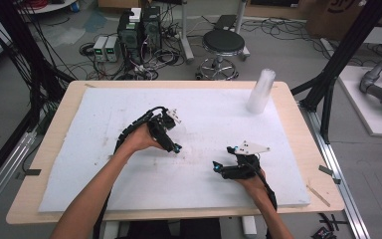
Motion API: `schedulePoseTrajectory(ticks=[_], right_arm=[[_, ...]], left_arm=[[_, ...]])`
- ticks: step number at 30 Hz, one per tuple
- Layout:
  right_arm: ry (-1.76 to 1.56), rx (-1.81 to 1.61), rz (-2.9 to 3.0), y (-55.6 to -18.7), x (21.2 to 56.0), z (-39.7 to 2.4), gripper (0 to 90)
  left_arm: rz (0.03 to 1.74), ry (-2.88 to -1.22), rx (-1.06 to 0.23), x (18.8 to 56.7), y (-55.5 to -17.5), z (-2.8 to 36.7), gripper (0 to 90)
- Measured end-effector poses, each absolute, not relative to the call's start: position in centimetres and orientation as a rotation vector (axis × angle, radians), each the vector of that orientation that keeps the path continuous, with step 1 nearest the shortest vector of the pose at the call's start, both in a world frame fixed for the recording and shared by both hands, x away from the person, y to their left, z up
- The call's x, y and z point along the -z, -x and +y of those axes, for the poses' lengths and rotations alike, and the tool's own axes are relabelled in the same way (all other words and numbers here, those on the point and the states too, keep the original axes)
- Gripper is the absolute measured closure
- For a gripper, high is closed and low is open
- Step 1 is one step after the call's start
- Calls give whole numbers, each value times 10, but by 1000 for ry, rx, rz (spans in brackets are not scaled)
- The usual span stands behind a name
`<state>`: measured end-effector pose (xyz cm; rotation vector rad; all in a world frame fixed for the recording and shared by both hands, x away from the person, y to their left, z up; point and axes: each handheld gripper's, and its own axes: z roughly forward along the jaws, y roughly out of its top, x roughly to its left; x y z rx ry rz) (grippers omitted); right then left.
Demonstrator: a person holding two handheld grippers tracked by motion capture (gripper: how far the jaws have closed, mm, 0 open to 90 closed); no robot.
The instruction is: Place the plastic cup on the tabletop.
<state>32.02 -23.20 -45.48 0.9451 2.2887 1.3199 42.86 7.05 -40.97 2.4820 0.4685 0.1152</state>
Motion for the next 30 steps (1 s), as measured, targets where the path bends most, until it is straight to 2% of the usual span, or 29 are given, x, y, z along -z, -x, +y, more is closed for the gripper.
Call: schedulePoseTrajectory(ticks=[10,18,30], right_arm=[[-933,-1325,2277,-319,455,-232,194],[-942,-1329,2263,-319,455,-233,194],[-933,-1335,2244,-317,455,-234,194]], left_arm=[[512,-2438,-123,413,-419,98,67],[589,-2330,-187,411,-386,140,67],[812,-2019,-411,436,-318,209,67]])
